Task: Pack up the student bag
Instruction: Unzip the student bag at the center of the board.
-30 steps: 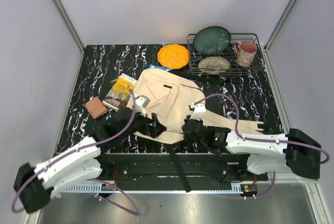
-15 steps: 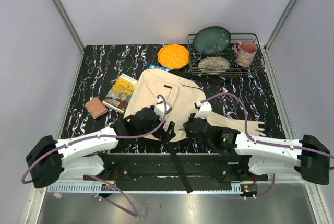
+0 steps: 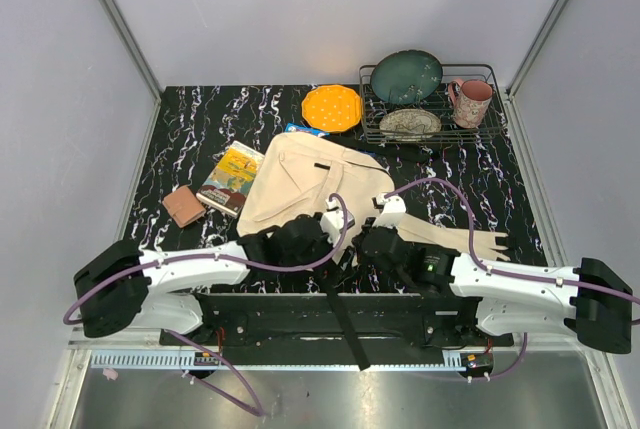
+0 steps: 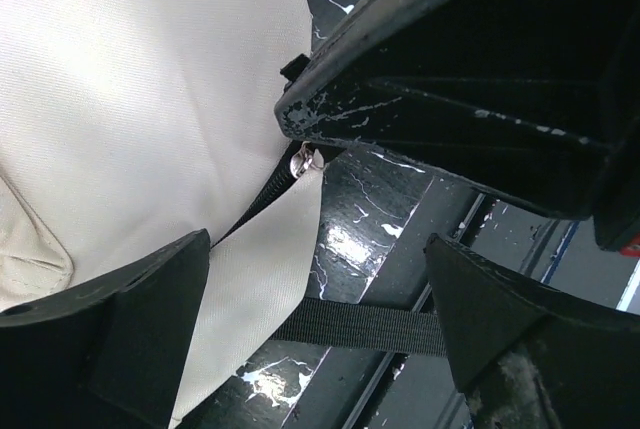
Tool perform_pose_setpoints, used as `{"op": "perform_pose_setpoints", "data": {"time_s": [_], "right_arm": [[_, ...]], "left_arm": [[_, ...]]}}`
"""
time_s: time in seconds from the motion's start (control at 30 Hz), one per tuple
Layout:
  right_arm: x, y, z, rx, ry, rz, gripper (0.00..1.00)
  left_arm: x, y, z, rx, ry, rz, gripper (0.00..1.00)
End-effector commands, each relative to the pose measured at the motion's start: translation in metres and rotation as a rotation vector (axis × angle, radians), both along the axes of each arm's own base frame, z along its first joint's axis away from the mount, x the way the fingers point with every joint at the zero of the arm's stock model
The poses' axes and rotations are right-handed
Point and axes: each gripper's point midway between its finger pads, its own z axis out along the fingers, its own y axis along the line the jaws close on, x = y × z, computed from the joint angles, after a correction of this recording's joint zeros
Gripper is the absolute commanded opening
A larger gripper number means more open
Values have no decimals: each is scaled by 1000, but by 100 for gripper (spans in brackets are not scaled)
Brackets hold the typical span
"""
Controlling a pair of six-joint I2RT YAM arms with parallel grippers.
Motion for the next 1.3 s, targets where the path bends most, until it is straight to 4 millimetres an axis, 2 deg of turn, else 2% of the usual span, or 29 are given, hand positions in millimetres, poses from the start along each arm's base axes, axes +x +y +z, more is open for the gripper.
{"op": "perform_pose_setpoints", "data": {"time_s": [0.0, 0.23, 0.27, 0.37, 0.5, 0.63, 0.67, 0.73, 0.77, 0.83, 0.87, 0.93, 1.07, 1.27], "right_arm": [[11, 5, 29, 80, -45, -51, 0], [11, 4, 35, 89, -52, -56, 0], [12, 4, 34, 86, -51, -57, 0], [11, 4, 35, 85, -52, -56, 0], [12, 3, 36, 88, -55, -61, 0], [13, 2, 37, 88, -58, -65, 0], [12, 2, 38, 90, -58, -65, 0], [12, 2, 38, 90, -57, -64, 0], [12, 1, 37, 87, -59, -65, 0], [12, 0, 36, 85, -57, -68, 0], [12, 0, 36, 84, -57, -70, 0], [12, -1, 33, 73, -56, -73, 0], [16, -12, 27, 53, -53, -115, 0], [29, -31, 17, 31, -9, -132, 0]], "left_arm": [[6, -17, 15, -95, -28, 16, 90], [13, -16, 4, -79, -30, 65, 75], [21, -13, 4, -72, -48, 105, 75], [24, -10, 4, -75, -61, 126, 83], [26, -9, -1, -43, -67, 127, 84], [26, -7, -11, -9, -62, 123, 68], [26, -6, -12, -4, -61, 124, 58], [25, -7, -14, -1, -58, 124, 45], [26, -6, -15, 1, -56, 128, 30], [26, -6, -14, -3, -51, 136, 17], [26, -4, -15, -1, -52, 144, 5], [27, -3, -15, 1, -50, 156, 0], [30, 5, -11, -2, -65, 194, 0], [34, 32, -8, 16, -102, 283, 0]]}}
